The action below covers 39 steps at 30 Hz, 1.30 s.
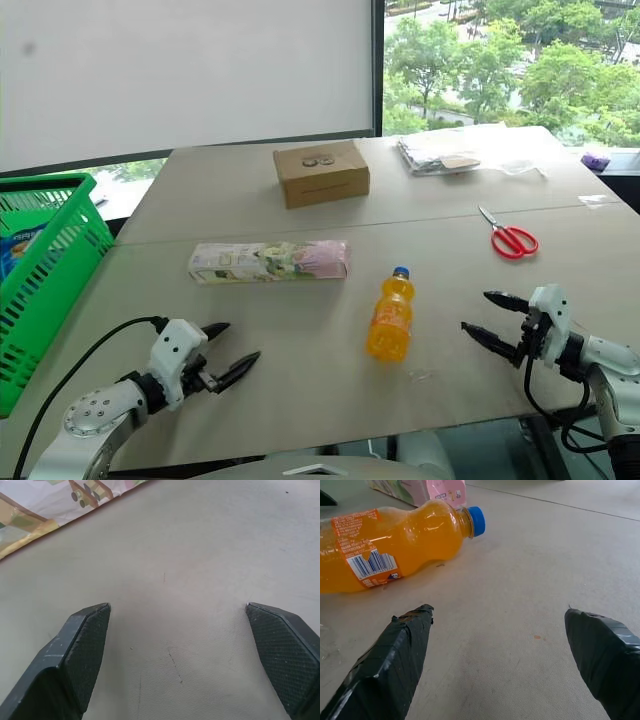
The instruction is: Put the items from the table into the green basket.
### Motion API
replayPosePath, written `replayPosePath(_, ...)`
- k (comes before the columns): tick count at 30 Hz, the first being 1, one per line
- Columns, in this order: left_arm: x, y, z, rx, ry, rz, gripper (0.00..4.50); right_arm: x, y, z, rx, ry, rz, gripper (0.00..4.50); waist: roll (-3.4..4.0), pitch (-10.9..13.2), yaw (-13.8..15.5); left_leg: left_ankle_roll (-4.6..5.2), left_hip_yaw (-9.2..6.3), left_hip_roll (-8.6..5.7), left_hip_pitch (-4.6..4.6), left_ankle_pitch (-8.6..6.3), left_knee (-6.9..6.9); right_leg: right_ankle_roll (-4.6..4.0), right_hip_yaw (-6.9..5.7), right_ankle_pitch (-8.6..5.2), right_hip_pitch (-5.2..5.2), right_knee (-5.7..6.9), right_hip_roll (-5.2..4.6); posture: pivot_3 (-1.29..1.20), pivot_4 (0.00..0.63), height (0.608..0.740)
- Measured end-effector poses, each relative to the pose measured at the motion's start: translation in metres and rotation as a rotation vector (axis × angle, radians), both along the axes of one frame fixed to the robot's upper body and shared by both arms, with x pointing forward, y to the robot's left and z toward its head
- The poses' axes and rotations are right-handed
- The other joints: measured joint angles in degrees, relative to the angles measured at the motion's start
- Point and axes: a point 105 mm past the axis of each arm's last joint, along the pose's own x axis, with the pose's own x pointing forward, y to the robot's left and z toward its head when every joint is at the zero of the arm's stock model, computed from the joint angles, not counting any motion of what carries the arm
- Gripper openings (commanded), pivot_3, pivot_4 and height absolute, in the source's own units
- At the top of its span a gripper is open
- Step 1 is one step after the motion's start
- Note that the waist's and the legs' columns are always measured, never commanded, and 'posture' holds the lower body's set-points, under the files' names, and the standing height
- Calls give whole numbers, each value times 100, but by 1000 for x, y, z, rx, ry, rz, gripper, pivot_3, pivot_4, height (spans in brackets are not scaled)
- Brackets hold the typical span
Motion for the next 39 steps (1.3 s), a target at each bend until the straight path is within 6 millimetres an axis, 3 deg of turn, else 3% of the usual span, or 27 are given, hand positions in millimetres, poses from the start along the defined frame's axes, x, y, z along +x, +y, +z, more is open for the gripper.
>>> replayPosePath(15,1,-1,2,-4,-2,4,4477,-1,-2,-3,-25,19,27,4500,-12,15,5,1,2,0,-1,-1,-1,0,4,0,-2,0,-1,47,0,724)
replayPosePath(21,11,0,6,-1,-25,-6,4477,0,-2,-3,-27,13,30,4500,-17,24,2,1,3,0,-1,-1,-1,0,3,0,-3,0,0,43,0,724)
replayPosePath(25,28,-3,21,-67,-92,23,4477,0,1,-2,-9,9,30,4500,-23,45,3,1,5,1,-4,-1,-1,1,3,1,-6,1,0,54,0,724)
replayPosePath(28,41,0,38,-73,-145,17,4477,10,12,21,92,-32,37,4500,-10,60,-9,1,8,2,-5,-1,-1,2,4,1,-9,6,5,65,0,724)
replayPosePath(31,52,0,66,32,-189,-128,4477,25,30,75,129,-132,129,4500,-1,69,-6,1,11,2,-3,-1,-1,1,0,1,-13,8,12,77,0,724)
replayPosePath(34,68,-4,93,191,-240,-296,4477,22,52,110,95,-163,280,4500,-17,78,25,1,1,0,-21,0,-2,1,-16,1,-20,-2,35,77,0,724)
replayPosePath(36,83,-6,106,273,-275,-358,4477,21,65,120,98,-161,344,4500,-22,82,63,1,1,-3,-29,0,-1,1,-22,1,-24,-3,38,77,0,724)
replayPosePath(37,100,-7,125,365,-333,-400,4477,19,81,129,97,-168,413,4500,-24,84,71,2,1,-3,-43,0,5,2,-27,1,-32,-3,39,77,0,724)
replayPosePath(39,108,-10,132,401,-351,-433,4477,17,84,130,91,-160,429,4500,-23,82,71,5,2,-4,-51,-3,3,11,-21,7,-38,-6,32,82,0,724)
